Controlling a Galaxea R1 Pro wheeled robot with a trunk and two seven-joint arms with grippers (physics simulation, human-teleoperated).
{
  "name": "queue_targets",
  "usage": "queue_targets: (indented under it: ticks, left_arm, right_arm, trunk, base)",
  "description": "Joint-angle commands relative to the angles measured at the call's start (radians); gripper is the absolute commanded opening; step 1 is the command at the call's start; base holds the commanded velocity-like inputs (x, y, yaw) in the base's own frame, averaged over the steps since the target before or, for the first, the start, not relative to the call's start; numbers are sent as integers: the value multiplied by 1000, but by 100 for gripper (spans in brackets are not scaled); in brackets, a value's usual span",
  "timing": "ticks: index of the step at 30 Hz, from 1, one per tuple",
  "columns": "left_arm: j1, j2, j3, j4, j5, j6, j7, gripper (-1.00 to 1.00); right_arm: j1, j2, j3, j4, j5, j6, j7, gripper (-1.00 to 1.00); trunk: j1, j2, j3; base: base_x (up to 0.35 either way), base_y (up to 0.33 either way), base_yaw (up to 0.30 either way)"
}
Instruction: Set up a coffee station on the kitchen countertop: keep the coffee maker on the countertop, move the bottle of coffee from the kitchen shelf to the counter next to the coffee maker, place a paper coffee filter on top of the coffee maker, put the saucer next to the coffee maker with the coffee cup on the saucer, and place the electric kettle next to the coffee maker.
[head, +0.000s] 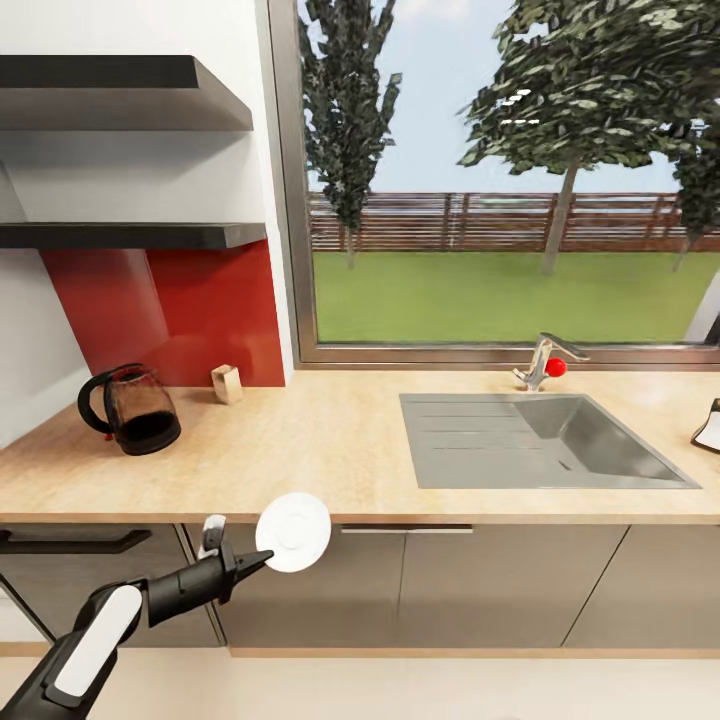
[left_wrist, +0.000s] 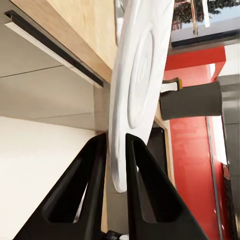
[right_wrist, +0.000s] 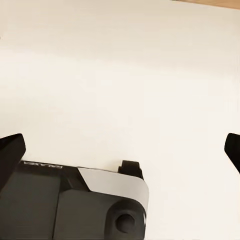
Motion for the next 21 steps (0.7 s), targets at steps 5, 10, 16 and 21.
queue_targets:
  ticks: [5, 10, 16, 21]
  left_arm:
    - [2, 3, 2, 0, 4, 6, -4, -100]
    - [18, 3, 6, 0, 7, 6, -4, -100]
    - [19, 0, 4, -1, 7, 2, -4, -100]
    - [19, -4, 4, -1, 6, 1, -4, -100]
  right_arm:
    - [0, -7, -7, 0, -12, -3, -16, 100]
    - [15, -4, -111, 2, -85, -5, -165, 100]
    - [17, 3, -120, 1, -95, -5, -175, 100]
    - [17, 2, -122, 1, -97, -5, -169, 100]
  trunk:
    - [0, -2, -2]
    - [0, -2, -2]
    - [0, -2, -2]
    - [0, -2, -2]
  base:
    - [0, 0, 0]
    - [0, -32, 0]
    - [0, -233, 0]
    - [0, -269, 0]
